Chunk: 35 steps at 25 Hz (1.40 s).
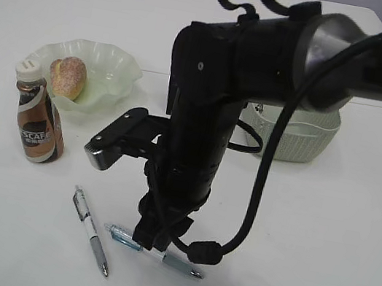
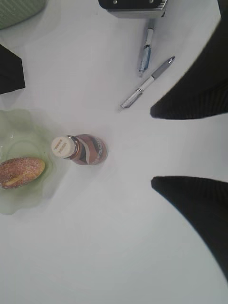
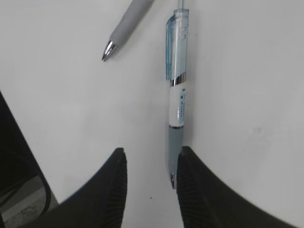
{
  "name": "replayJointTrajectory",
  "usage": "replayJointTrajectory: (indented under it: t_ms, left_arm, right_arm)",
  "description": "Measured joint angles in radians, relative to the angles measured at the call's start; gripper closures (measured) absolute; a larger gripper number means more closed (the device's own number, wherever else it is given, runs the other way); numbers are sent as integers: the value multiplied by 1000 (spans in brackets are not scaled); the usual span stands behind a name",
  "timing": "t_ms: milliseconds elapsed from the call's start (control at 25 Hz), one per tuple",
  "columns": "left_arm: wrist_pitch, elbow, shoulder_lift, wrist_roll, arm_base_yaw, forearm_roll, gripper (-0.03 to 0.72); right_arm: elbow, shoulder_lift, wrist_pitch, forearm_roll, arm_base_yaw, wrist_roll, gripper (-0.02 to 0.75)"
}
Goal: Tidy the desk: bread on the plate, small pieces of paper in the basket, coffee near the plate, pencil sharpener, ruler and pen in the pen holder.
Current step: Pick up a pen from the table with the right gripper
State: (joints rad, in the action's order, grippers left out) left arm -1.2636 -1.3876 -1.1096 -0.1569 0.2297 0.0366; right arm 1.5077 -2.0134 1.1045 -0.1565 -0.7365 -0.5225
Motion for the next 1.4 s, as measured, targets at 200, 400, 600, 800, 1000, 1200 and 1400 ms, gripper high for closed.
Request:
replayJointTrajectory:
  t_ms: [200,400,600,800,1000,1200,1400]
  left_arm:
    - [0,0,0,0,0,0,398]
    - [0,0,0,0,0,1,398]
    - [0,0,0,0,0,2,398]
    - [0,0,0,0,0,2,398]
    - [0,0,0,0,0,2,398]
    - [0,0,0,0,0,2,398]
    - [0,0,0,0,0,7,398]
  right_arm:
    - [0,-52,-52,2,0,-1,444]
    - [0,-85,-80,0,0,-2,444]
    - [2,-101,-117,-12,0,-13,444]
    - [2,-104,-147,-17,-4,-44,444]
    - [2,-119,-163,-17,-6,-52,444]
    - [2,-141,-163,-17,-6,-52,444]
    - [2,-171,-165,-17,-6,-52,444]
